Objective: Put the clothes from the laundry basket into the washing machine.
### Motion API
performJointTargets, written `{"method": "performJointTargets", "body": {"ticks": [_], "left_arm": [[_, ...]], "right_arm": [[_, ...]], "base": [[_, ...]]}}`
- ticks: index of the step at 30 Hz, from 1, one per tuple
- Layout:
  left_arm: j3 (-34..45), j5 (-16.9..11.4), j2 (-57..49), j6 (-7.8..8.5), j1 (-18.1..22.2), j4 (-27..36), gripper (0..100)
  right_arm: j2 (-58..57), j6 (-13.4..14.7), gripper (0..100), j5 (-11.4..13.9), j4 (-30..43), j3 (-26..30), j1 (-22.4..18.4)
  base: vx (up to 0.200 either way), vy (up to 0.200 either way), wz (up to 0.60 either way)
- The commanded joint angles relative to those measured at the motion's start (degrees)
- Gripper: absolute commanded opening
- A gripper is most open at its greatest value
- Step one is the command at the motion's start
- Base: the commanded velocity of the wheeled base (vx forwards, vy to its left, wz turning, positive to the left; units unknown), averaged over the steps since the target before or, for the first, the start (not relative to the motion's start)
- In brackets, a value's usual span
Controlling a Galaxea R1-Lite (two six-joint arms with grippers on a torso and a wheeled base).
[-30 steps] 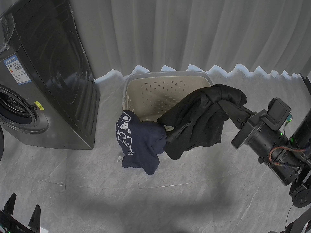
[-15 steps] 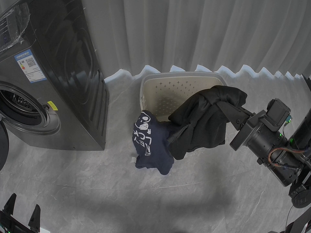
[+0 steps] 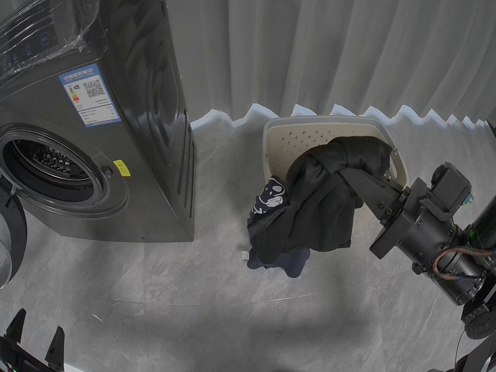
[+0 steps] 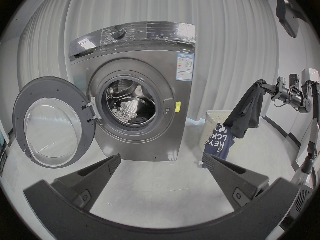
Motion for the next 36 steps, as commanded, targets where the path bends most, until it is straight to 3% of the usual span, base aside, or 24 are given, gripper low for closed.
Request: {"method": "performJointTargets", "body": {"ticks": [1,8,11,16,19,23,27,36], "left_arm": [[0.9,0.1,-0.9,-0.06,0.0,0.0,100],[0.9,0.0,-0.9,0.12,-0.1,0.0,100],[0.9,0.0,-0.9,0.20,-0.1,0.0,100],[0.9,0.0,-0.9,0.20,0.0,0.0,100],[0.9,0.2,-0.9,0.29,0.0,-0.1,100],[1.0,0.2,-0.9,1.96,0.1,0.0,100],[1.0,0.2,-0.9,2.05,0.0,0.0,100],[1.0,0.2,-0.9,2.14,0.1,0.0,100]], "right_arm": [[0.0,0.0,0,0.2,-0.1,0.6,0.0],[1.3,0.0,0,-0.9,-0.1,0.4,-2.3],[1.2,-0.4,0,-3.9,0.7,-0.2,-2.8],[1.4,-0.8,0,-4.7,0.8,-0.9,-3.0],[1.4,-0.9,0,-7.0,1.0,-1.0,-3.3],[1.3,-0.8,0,-7.1,1.0,-2.1,-3.4],[1.4,-0.8,0,-6.9,1.0,-2.2,-3.4],[1.4,-0.9,0,-6.9,1.0,-2.5,-3.5]], "base": [[0.000,0.000,0.00],[-0.057,0.000,0.00],[-0.200,0.000,0.00],[-0.200,0.000,0.00],[-0.133,0.000,0.00],[0.000,0.000,0.00],[0.000,0.000,0.00],[-0.200,0.000,0.00]]}}
